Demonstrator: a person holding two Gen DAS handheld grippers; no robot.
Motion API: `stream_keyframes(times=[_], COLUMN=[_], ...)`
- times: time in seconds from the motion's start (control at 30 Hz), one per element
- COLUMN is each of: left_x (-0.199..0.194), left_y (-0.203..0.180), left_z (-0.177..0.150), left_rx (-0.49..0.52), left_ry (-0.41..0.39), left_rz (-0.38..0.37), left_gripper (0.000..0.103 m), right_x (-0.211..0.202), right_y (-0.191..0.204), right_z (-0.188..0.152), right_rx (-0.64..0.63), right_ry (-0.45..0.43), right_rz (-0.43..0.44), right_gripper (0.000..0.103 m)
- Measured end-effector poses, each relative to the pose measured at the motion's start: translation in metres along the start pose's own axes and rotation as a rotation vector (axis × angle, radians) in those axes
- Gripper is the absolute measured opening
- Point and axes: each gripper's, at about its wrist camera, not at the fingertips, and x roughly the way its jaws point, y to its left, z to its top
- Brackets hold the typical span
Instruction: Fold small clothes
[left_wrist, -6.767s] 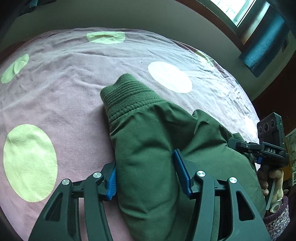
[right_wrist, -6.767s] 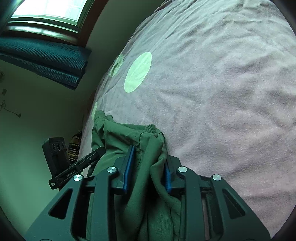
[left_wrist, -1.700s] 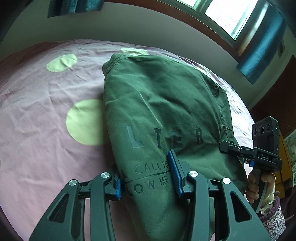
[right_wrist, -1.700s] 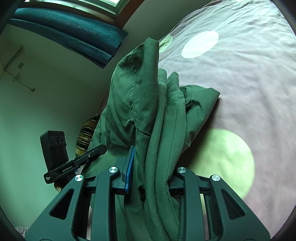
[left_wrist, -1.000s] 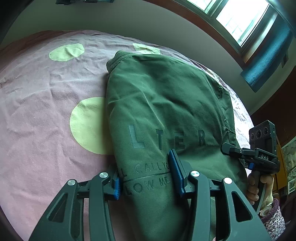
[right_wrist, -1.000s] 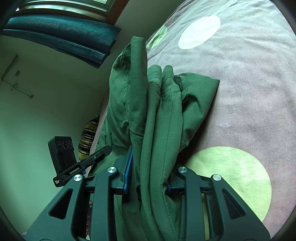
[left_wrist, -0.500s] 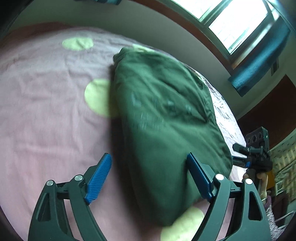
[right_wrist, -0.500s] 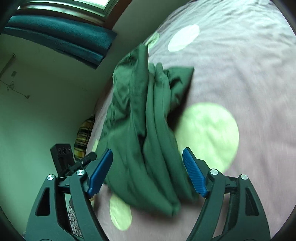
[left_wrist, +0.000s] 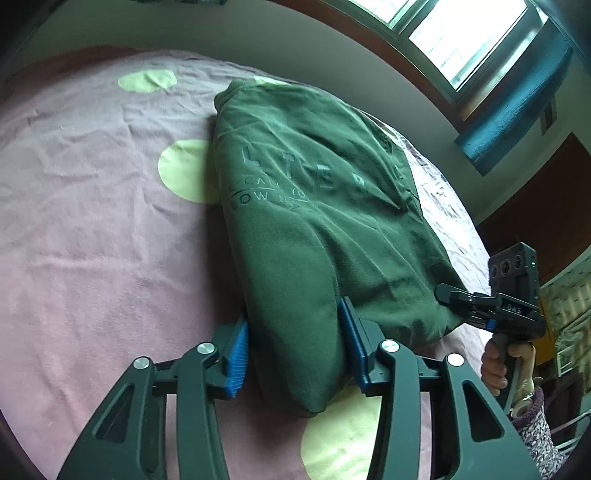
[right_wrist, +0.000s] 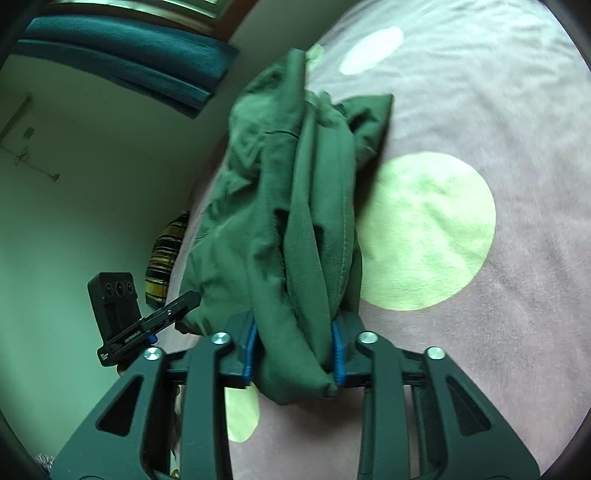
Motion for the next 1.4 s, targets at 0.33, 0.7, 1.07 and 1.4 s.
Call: stream_keyframes(times=[0.33,0.7,1.07,1.4], left_x=[-0.016,-0.003,-0.01,-0.037], left_y=[-0.006,-0.003,-0.006,-0.024], left_z=[-0.014,-0.02,-0.03,-0.055], left_rx=[0.001,0.046,0.053,0.096], left_ry=[0.033,-0.002,-0.097,-0.173], left_rz=[0.017,0.035,0.136,0.266], left_gripper=[0.044,0.047,0.073,0.077], right_x=[-0.022,-0.009,-0.02,-0.061], right_y=[-0.002,-0.038,-0.052,-0.069], right_z=[-0.017,-0.029,-0.037,-0.071], right_rx=[0.003,0.061,0.069,0.117], right_ry=[0.007,0.002,-0.043,-0.175], right_rz=[0.062,0.113,0.189,0.223], right_gripper=[0.024,0.024,0.035,0.051])
